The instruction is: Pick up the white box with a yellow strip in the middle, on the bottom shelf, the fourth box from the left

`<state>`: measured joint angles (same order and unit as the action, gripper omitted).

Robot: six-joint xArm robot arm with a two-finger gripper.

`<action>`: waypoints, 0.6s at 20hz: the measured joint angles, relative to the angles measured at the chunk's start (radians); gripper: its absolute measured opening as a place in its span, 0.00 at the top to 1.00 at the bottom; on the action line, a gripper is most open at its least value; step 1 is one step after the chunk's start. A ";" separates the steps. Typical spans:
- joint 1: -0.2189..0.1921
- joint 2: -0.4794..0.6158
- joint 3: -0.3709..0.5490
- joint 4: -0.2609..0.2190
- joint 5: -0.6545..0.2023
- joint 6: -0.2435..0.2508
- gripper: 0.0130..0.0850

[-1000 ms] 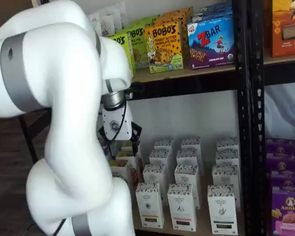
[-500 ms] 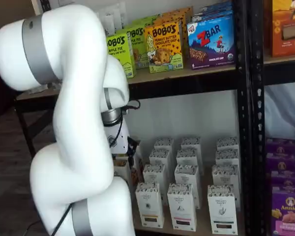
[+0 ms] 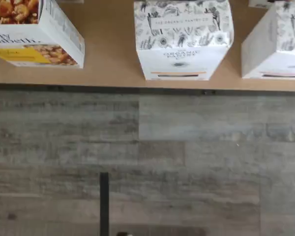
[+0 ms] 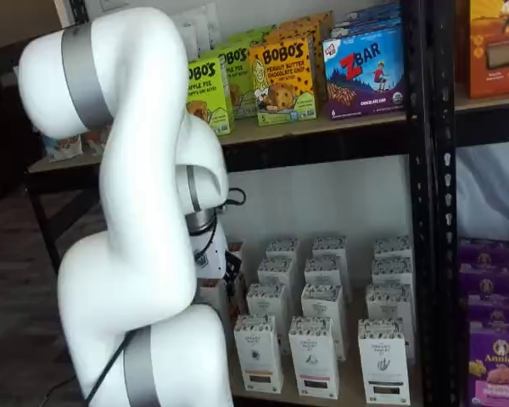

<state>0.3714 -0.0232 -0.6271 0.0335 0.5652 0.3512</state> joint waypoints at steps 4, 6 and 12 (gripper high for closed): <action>-0.010 0.071 -0.016 -0.010 -0.073 -0.003 0.00; -0.012 0.094 -0.024 -0.021 -0.091 0.004 0.00; -0.020 0.194 -0.070 -0.009 -0.149 -0.017 0.00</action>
<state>0.3515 0.1703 -0.6967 0.0245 0.4158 0.3345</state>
